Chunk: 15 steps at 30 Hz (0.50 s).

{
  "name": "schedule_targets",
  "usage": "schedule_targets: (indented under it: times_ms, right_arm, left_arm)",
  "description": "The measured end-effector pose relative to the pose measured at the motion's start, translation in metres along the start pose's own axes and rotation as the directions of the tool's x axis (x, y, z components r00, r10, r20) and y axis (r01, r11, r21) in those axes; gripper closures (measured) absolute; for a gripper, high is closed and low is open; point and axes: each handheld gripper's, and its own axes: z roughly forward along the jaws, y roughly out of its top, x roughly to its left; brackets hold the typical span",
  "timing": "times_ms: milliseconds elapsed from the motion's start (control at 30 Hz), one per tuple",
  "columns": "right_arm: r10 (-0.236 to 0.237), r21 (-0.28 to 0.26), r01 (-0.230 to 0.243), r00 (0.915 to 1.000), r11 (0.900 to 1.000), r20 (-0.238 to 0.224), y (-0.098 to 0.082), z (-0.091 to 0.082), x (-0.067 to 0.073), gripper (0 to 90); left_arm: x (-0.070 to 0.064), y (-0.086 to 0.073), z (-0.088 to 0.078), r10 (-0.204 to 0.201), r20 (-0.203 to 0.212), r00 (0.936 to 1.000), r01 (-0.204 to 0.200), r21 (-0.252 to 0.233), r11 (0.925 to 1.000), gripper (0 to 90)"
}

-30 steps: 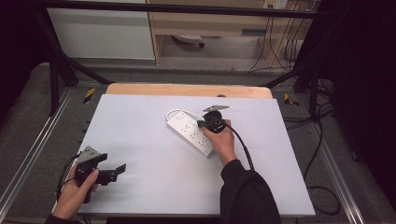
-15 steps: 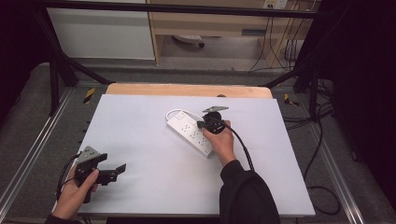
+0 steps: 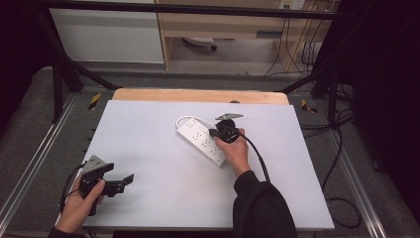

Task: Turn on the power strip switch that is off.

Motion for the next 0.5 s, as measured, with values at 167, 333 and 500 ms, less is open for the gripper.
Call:
schedule_targets:
  times_ms: [167, 333, 500]
  right_arm:
    - [0.005, -0.002, -0.005, 1.0000, 1.000, -0.005, -0.0002, 0.0001, -0.0008, 90.0]
    - [0.005, -0.003, -0.005, 1.0000, 1.000, -0.007, -0.0005, 0.0000, -0.0012, 90.0]
    - [0.005, -0.002, -0.005, 0.9999, 1.000, -0.010, -0.0005, 0.0001, -0.0016, 90.0]
  left_arm:
    - [0.0000, 0.0000, 0.0001, 0.000, -0.001, 1.0000, 0.000, 0.000, 1.0000, 8.5]
    - [-0.0001, 0.0000, 0.0002, 0.001, -0.001, 1.0000, -0.001, 0.001, 1.0000, 8.5]
    - [0.0000, 0.0000, 0.0002, 0.000, -0.001, 1.0000, 0.000, 0.001, 1.0000, 8.5]
